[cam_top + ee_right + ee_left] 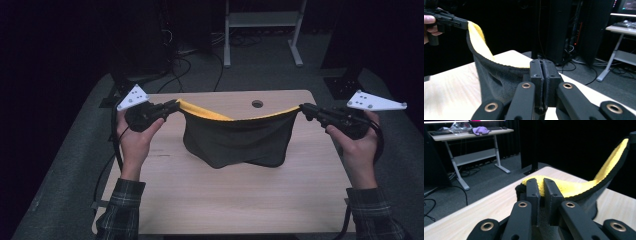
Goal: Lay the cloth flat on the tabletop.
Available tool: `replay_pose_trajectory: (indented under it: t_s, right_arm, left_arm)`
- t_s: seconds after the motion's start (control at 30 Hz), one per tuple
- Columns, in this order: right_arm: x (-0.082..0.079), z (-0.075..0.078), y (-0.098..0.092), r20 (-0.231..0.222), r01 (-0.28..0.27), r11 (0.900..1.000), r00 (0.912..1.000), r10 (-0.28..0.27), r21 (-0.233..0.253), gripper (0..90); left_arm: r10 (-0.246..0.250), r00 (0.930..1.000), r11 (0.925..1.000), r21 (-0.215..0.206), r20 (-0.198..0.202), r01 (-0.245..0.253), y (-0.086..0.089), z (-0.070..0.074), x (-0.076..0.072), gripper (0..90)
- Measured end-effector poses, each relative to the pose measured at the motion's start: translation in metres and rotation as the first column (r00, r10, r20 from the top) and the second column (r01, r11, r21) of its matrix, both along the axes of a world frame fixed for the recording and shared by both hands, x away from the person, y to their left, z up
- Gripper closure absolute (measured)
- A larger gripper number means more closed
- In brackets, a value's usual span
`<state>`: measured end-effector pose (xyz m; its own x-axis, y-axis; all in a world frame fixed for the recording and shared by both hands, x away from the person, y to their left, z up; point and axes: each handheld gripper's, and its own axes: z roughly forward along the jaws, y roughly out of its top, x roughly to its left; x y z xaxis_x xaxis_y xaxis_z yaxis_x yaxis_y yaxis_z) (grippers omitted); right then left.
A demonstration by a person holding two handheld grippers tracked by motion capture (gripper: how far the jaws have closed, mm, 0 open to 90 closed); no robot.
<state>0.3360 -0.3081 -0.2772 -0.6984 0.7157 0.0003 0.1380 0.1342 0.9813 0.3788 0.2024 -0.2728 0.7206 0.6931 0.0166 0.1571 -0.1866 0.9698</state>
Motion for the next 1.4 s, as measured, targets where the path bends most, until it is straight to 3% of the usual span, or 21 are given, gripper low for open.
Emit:
replay_pose_trajectory:
  t_s: [0.17, 0.3, 0.37, 0.47, 0.57, 0.63, 0.73, 0.87, 0.97, 1.1, 1.4]
  right_arm:
    - [0.016, 0.012, 0.001, 0.005, 0.033, 0.999, 0.9995, -0.033, -0.018, 86.7]
    - [0.047, 0.018, 0.004, -0.028, 0.068, 0.997, 0.9973, -0.069, -0.028, 86.7]
    - [0.059, 0.024, 0.005, -0.028, 0.080, 0.996, 0.9964, -0.081, -0.025, 86.7]
    - [0.069, 0.041, 0.008, -0.003, 0.090, 0.996, 0.9959, -0.090, -0.012, 86.7]
    - [0.070, 0.049, 0.011, 0.017, 0.089, 0.996, 0.9959, -0.089, -0.013, 86.7]
    - [0.071, 0.042, 0.012, 0.008, 0.089, 0.996, 0.9961, -0.088, -0.030, 86.7]
    - [0.076, 0.019, 0.011, -0.044, 0.089, 0.995, 0.9949, -0.090, -0.035, 86.7]
    - [0.079, -0.015, 0.011, -0.117, 0.078, 0.996, 0.9898, -0.081, -0.034, 86.7]
    - [0.077, -0.035, 0.013, -0.148, 0.063, 0.997, 0.9866, -0.068, -0.039, 86.7]
    - [0.069, -0.050, 0.015, -0.168, 0.045, 0.998, 0.9845, -0.052, -0.044, 86.6]
    - [0.043, -0.070, 0.014, -0.179, -0.004, 0.999, 0.9839, -0.005, -0.051, 86.6]
  left_arm:
    - [0.033, 0.9994, 0.9994, -0.013, -0.005, -0.033, -0.002, 0.004, 0.020, 83.5]
    - [0.067, 0.9977, 0.9976, -0.019, -0.010, -0.067, -0.003, 0.006, 0.043, 83.6]
    - [0.084, 0.9965, 0.9963, -0.020, 0.007, -0.083, -0.004, 0.012, 0.052, 83.7]
    - [0.096, 0.9944, 0.9948, -0.036, 0.043, -0.095, -0.003, 0.025, 0.056, 83.7]
    - [0.099, 0.9941, 0.9949, -0.028, 0.046, -0.097, -0.003, 0.025, 0.054, 83.7]
    - [0.096, 0.9951, 0.9952, -0.020, 0.025, -0.095, -0.003, 0.016, 0.052, 83.6]
    - [0.089, 0.9955, 0.9960, 0.009, -0.031, -0.089, -0.002, -0.006, 0.050, 83.6]
    - [0.081, 0.9907, 0.9962, 0.039, -0.109, -0.078, -0.001, -0.038, 0.044, 83.6]
    - [0.070, 0.9870, 0.9963, 0.059, -0.145, -0.062, 0.000, -0.052, 0.039, 83.5]
    - [0.059, 0.9835, 0.9963, 0.072, -0.171, -0.047, 0.002, -0.066, 0.030, 83.4]
    - [0.047, 0.9762, 0.9946, 0.101, -0.212, -0.026, 0.005, -0.087, 0.008, 83.4]
